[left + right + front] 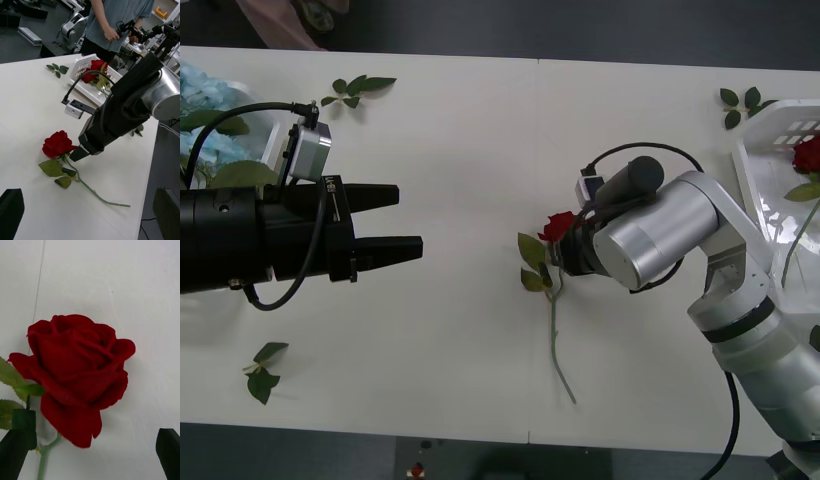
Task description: Put the red flowers into the right box and the blue flowers into the left box
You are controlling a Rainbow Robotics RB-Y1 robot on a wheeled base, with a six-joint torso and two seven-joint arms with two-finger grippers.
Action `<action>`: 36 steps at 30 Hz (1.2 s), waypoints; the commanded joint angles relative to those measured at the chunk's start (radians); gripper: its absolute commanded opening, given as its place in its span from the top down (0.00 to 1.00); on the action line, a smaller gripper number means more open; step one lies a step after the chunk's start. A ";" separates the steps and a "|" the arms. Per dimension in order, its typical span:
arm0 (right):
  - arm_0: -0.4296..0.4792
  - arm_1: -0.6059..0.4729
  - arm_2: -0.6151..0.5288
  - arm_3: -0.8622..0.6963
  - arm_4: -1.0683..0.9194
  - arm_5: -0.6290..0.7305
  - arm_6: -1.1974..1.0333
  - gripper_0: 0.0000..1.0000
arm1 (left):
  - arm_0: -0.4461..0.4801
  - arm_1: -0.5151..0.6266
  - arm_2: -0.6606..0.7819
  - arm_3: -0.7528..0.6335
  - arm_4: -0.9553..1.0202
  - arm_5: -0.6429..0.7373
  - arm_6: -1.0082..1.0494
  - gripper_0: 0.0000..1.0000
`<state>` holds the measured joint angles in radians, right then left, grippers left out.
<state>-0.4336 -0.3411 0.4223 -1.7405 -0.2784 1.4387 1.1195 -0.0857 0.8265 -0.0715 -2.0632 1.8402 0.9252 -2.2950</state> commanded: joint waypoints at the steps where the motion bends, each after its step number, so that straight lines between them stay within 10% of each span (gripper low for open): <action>1: -0.034 0.027 0.010 0.030 0.027 -0.021 -0.066 0.00 | -0.016 0.013 0.001 -0.026 0.008 0.004 -0.026 0.00; 31: -0.033 0.083 0.102 0.153 0.114 -0.083 -0.188 0.00 | -0.016 0.013 0.001 -0.026 0.008 0.004 -0.026 0.00; 36: -0.031 0.082 0.112 0.153 0.116 -0.083 -0.208 0.72 | -0.016 0.013 0.001 -0.026 0.008 0.004 -0.026 0.00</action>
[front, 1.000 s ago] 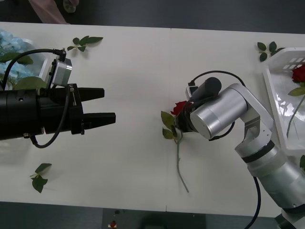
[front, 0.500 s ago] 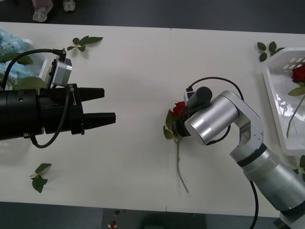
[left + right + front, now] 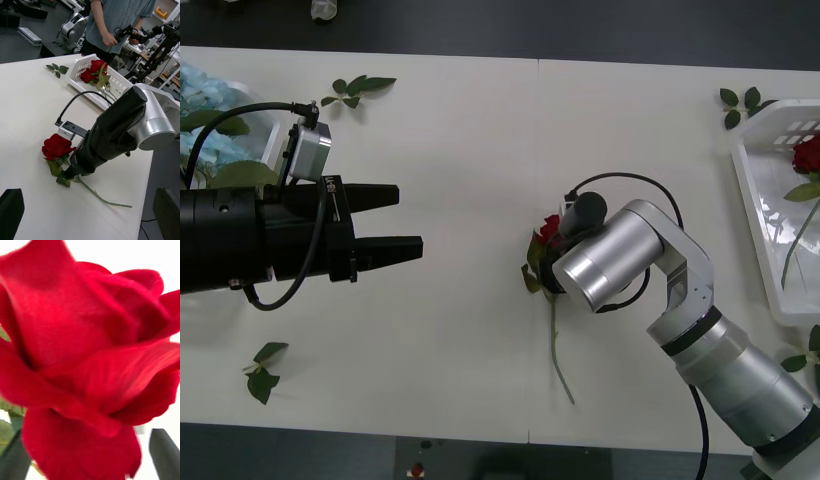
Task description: Put the red flowers into the right box and the blue flowers into the left box
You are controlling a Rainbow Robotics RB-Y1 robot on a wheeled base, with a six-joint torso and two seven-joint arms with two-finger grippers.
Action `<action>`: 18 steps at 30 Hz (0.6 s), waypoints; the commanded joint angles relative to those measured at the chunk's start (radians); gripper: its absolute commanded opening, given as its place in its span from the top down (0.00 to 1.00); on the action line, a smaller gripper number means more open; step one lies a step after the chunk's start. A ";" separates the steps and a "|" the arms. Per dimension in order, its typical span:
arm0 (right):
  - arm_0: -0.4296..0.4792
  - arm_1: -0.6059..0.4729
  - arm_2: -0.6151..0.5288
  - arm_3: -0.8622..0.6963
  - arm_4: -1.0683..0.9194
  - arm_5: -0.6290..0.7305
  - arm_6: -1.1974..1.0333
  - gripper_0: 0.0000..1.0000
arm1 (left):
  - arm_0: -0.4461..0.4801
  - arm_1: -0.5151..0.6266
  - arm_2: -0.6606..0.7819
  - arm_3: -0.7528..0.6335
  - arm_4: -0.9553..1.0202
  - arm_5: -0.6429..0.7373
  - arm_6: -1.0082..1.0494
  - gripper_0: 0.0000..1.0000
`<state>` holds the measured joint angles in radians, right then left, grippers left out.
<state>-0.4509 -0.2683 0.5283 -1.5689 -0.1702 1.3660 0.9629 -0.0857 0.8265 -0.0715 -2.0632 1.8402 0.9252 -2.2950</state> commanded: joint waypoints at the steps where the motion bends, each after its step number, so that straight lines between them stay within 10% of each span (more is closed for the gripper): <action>1: -0.012 0.009 0.006 -0.019 0.006 -0.012 -0.056 0.80 | -0.016 0.013 0.001 -0.026 0.008 0.004 -0.026 0.00; 7: -0.003 0.011 0.007 -0.019 0.000 -0.033 -0.075 0.99 | -0.016 0.013 0.001 -0.026 0.008 0.004 -0.026 0.00; 18: -0.008 0.000 0.007 -0.031 0.015 -0.024 -0.107 1.00 | -0.016 0.013 0.001 -0.026 0.008 0.004 -0.026 0.00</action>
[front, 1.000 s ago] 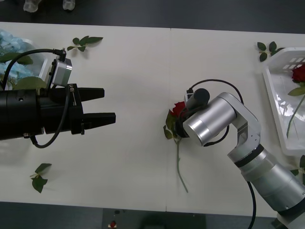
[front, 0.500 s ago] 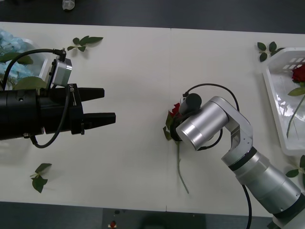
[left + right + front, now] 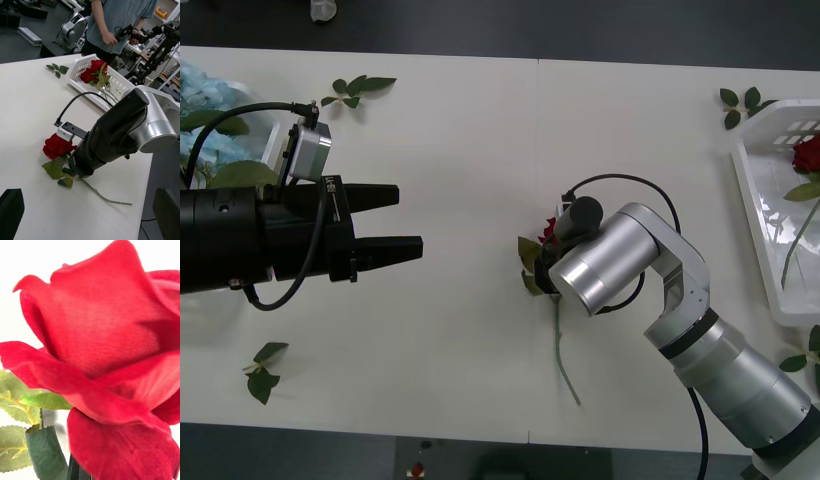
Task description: Put the red flowers into the right box and the blue flowers into the left box
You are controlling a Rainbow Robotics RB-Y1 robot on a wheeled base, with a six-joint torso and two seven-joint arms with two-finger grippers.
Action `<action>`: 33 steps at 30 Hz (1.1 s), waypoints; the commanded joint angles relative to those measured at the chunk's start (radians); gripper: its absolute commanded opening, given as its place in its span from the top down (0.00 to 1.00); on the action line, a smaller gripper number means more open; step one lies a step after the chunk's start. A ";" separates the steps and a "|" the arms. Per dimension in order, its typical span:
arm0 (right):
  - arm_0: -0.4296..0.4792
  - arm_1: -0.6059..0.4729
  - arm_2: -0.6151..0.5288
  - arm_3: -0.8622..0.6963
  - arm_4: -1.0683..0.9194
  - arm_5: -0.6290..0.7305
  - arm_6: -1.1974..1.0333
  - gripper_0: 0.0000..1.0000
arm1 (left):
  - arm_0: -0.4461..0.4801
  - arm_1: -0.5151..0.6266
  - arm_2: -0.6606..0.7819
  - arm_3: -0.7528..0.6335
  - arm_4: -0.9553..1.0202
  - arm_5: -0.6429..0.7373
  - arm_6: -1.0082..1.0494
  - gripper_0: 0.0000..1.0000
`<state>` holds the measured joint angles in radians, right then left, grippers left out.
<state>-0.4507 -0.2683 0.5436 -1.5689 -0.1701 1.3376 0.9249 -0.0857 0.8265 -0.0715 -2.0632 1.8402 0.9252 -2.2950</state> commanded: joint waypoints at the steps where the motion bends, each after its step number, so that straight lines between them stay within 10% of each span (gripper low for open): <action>1: -0.013 -0.012 -0.008 -0.059 0.012 0.028 -0.075 1.00 | -0.016 0.013 0.001 -0.026 0.008 0.004 -0.026 0.00; 17: -0.014 -0.292 -0.117 -0.539 -0.200 0.374 -0.247 1.00 | -0.016 0.013 0.001 -0.026 0.008 0.004 -0.026 0.00; 33: 0.069 -0.536 -0.748 -0.513 -0.411 0.479 0.054 1.00 | -0.016 0.013 0.001 -0.026 0.008 0.004 -0.026 0.00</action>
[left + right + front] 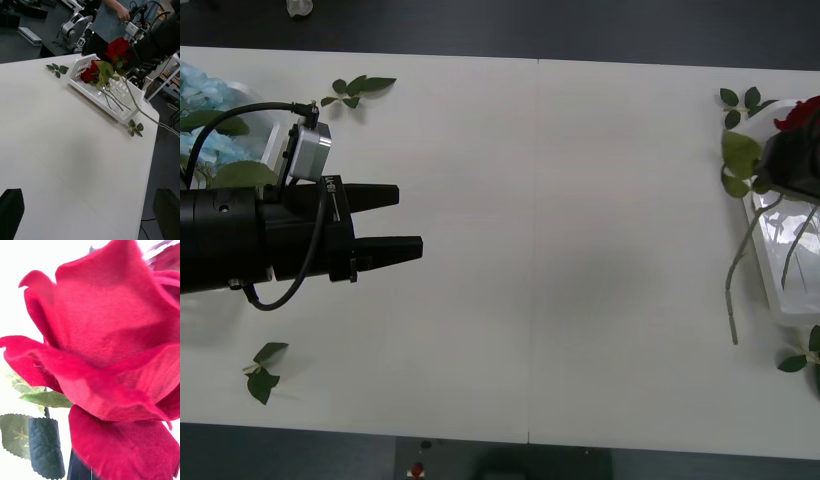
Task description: Put the red flowers into the right box and the blue flowers into the left box
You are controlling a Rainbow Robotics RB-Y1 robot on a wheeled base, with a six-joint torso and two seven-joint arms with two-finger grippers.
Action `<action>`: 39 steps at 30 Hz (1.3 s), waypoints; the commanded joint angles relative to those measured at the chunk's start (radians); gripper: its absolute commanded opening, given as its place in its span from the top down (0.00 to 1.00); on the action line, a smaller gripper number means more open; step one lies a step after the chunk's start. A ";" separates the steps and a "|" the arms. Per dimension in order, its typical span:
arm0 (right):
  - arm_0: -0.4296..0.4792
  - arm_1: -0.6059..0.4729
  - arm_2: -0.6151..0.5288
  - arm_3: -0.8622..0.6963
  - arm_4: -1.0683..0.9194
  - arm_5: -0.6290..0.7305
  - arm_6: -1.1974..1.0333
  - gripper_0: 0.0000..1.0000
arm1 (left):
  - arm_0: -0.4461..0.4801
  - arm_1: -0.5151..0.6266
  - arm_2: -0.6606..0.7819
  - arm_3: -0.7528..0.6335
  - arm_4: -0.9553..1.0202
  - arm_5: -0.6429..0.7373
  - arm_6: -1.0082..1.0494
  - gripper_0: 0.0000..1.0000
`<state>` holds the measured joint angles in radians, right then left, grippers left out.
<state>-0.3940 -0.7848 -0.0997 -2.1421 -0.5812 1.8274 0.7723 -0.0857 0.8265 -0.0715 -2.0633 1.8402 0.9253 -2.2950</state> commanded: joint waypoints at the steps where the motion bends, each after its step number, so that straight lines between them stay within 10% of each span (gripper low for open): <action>1: 0.012 -0.021 -0.149 0.097 0.000 -0.022 0.263 1.00 | -0.016 0.013 0.001 -0.026 0.008 0.004 -0.026 0.00; 28: -0.154 -0.133 -0.235 1.016 0.021 -0.639 0.874 1.00 | -0.016 0.013 0.001 -0.026 0.008 0.004 -0.026 0.00; 30: -0.154 -0.133 -0.216 1.019 0.029 -0.652 0.866 0.86 | -0.016 0.013 0.001 -0.026 0.008 0.004 -0.026 0.00; 35: -0.154 -0.133 -0.215 1.019 0.031 -0.652 0.860 0.13 | -0.016 0.013 0.001 -0.026 0.008 0.004 -0.026 0.00; 39: -0.154 -0.133 -0.215 1.013 0.020 -0.651 0.874 0.02 | -0.016 0.013 0.001 -0.026 0.008 0.004 -0.026 0.00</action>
<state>-0.5361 -0.8819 -0.2911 -1.1053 -0.5536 1.1806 1.6157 -0.0857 0.8265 -0.0716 -2.0633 1.8402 0.9253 -2.2950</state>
